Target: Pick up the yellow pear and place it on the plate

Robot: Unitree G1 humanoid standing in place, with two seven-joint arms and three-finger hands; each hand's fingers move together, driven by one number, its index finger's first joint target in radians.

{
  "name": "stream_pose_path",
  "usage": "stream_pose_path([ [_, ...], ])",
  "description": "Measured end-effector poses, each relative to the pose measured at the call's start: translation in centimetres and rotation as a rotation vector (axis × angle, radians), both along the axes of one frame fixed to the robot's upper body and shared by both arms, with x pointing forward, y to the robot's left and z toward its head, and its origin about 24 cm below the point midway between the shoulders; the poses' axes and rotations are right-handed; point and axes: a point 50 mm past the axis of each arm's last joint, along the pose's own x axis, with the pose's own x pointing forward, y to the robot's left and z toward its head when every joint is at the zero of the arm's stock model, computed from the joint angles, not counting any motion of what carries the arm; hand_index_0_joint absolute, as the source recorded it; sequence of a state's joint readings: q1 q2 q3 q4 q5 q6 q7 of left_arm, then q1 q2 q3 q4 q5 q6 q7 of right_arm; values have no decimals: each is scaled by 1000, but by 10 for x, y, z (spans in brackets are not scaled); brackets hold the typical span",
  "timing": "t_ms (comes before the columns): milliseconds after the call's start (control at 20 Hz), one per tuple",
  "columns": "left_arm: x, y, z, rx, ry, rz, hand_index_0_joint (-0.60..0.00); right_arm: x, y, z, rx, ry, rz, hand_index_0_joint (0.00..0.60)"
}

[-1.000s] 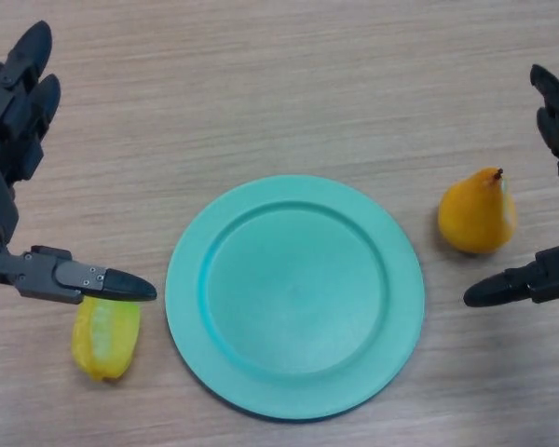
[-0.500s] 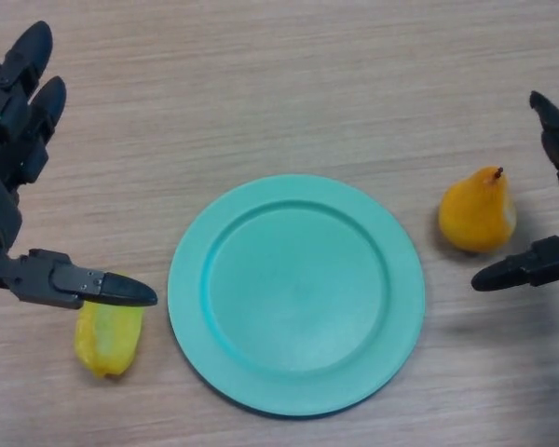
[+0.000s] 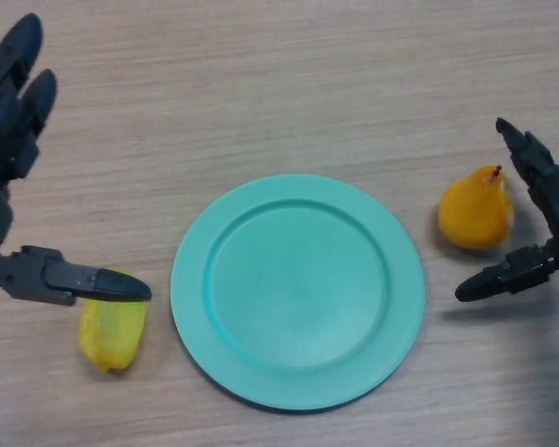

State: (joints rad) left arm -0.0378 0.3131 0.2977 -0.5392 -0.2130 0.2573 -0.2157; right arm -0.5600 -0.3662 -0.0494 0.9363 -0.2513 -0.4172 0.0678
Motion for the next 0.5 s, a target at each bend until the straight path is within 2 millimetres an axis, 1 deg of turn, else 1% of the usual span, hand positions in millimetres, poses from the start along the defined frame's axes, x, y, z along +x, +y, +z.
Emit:
stream_pose_path([
  [100,-1,4,0,-2,-2,19,0,3,-1,-2,7,21,-17,0],
  [150,-1,4,0,-2,0,21,0,4,-1,-3,10,22,-13,49],
  [200,-2,4,0,-2,1,22,0,4,-1,-3,11,24,-13,150],
  [250,-2,4,-1,-2,2,22,0,4,-1,-4,10,26,-14,299],
  [300,-2,5,-1,-2,3,23,0,3,-1,-6,-18,22,-19,399],
  [350,-2,5,-1,-2,4,24,0,3,2,-9,-139,2,-19,549],
  [400,-2,5,-2,-2,6,26,0,3,3,-8,-202,-34,-15,600],
  [500,-4,8,-3,-2,13,38,0,4,3,-5,-279,-49,-1,600],
])
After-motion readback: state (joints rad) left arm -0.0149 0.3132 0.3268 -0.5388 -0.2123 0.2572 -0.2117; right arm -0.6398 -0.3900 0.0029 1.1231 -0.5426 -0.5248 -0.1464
